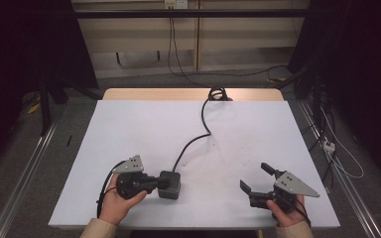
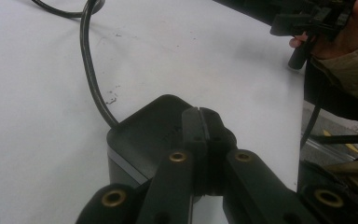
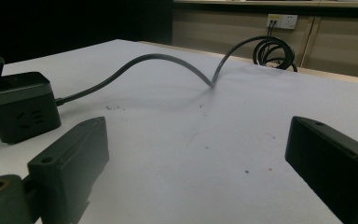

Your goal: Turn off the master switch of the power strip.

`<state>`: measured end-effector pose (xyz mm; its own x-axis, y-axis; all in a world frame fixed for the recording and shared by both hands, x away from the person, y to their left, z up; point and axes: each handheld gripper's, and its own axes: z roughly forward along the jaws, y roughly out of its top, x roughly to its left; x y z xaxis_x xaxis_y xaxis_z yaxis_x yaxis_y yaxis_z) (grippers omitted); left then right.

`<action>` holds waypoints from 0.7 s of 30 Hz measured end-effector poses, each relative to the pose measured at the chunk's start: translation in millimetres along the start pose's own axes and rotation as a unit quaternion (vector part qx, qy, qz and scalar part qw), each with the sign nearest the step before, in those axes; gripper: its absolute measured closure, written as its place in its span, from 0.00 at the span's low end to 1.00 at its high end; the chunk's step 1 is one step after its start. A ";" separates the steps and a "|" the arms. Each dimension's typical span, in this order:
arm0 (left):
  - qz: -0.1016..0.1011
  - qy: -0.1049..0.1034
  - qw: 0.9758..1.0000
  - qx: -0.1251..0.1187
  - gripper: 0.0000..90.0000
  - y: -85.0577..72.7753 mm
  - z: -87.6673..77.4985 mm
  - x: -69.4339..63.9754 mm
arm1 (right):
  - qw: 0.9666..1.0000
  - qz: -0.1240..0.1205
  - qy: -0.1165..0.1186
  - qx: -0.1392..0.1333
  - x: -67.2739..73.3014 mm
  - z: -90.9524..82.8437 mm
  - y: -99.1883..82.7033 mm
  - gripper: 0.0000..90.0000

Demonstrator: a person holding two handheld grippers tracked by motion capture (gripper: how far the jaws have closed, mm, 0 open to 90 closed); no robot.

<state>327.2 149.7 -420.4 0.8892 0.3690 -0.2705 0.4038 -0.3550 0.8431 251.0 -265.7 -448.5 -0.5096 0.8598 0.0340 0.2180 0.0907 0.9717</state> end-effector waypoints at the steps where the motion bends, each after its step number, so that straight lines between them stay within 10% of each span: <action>1: 0.000 0.001 1.000 0.001 1.00 0.0 0.1 0.1 | 1.000 0.000 0.000 0.000 0.0 0.0 0.0 0.06; 21: 0.008 0.006 1.000 0.006 1.00 -0.6 2.1 0.5 | 1.000 -0.001 0.002 0.000 0.4 0.3 -0.1 0.06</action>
<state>328.0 148.3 -422.1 0.8932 0.3729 -0.2513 0.3919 -0.3714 0.8417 251.0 -265.2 -448.6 -0.5124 0.8581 0.0334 0.2168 0.0916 0.9719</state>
